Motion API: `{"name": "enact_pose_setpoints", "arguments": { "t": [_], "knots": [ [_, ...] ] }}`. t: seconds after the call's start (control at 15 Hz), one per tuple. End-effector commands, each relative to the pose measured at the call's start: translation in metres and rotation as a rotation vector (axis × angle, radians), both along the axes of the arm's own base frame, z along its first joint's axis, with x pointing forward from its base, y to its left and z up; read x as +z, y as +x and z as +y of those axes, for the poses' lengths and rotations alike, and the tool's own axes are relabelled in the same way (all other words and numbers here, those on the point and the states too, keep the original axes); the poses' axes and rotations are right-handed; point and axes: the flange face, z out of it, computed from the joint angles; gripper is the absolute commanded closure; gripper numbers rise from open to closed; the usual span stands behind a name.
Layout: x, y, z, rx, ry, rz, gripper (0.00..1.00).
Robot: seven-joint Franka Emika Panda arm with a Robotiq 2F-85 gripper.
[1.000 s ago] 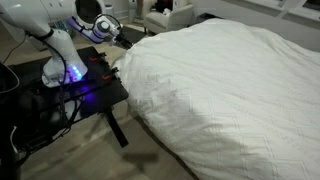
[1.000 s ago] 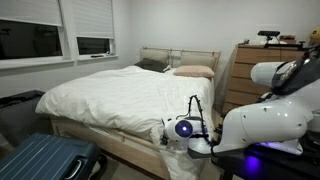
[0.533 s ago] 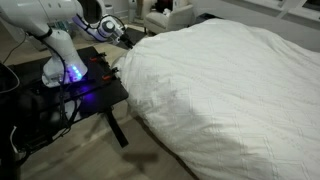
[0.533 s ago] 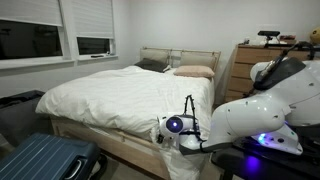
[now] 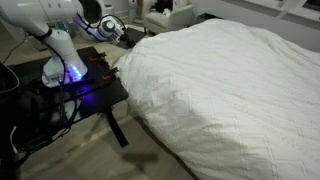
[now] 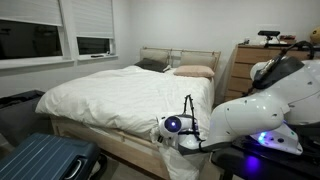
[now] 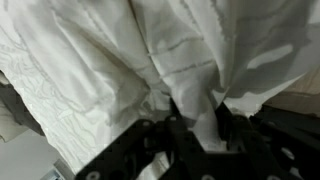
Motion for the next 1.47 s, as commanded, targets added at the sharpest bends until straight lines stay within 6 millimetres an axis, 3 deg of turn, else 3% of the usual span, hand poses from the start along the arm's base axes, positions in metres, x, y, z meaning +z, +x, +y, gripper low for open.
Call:
{"name": "enact_pose_setpoints", "arguments": {
  "t": [0.0, 0.13, 0.47, 0.67, 1.07, 1.4],
  "knots": [
    [0.019, 0.005, -0.007, 0.000, 0.005, 0.087, 0.95],
    [0.034, 0.006, -0.010, 0.026, 0.020, 0.188, 1.00],
    [0.083, 0.003, -0.003, 0.111, 0.052, 0.370, 0.99],
    [0.108, -0.002, 0.015, 0.171, 0.092, 0.476, 0.99],
    [0.146, -0.036, 0.070, 0.280, 0.165, 0.690, 0.99],
    [0.166, -0.039, 0.076, 0.348, 0.176, 0.788, 0.99]
  ]
}}
